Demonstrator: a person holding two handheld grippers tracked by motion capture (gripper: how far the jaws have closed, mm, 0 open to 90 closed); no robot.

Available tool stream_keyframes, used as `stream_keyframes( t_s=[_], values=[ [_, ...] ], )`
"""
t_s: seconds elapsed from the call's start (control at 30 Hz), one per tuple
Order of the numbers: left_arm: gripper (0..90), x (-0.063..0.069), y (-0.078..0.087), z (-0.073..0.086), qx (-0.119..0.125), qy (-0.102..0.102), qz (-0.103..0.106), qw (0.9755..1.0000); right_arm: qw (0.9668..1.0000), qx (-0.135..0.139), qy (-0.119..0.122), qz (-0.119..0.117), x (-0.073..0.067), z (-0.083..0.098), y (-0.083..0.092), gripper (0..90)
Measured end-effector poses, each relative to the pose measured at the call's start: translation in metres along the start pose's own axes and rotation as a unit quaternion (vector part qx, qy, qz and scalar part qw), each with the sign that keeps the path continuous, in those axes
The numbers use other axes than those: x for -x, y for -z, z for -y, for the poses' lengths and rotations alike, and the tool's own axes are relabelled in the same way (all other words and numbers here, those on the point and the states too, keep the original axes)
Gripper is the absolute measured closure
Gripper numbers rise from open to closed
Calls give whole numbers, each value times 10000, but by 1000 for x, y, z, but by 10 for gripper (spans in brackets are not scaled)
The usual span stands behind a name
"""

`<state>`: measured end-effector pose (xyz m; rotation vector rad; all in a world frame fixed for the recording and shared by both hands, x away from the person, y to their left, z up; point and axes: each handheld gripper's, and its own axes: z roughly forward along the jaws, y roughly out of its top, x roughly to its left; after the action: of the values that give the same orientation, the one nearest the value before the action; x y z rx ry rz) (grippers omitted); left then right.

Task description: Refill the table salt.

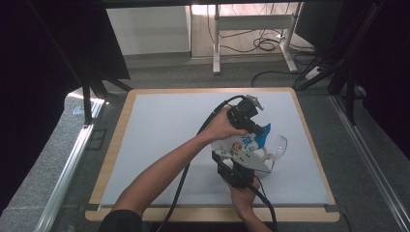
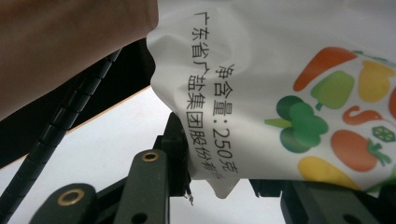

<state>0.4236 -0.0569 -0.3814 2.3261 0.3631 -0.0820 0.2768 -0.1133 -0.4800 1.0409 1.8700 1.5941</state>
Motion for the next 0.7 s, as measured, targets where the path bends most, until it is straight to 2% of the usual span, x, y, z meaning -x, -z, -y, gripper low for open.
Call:
stream_keyframes(
  t_s=[0.7],
  values=[
    [900, 0, 0, -1, 20, 29, 9, 10000, 10000, 10, -3, 15, 0, 0, 1, 644]
  ],
)
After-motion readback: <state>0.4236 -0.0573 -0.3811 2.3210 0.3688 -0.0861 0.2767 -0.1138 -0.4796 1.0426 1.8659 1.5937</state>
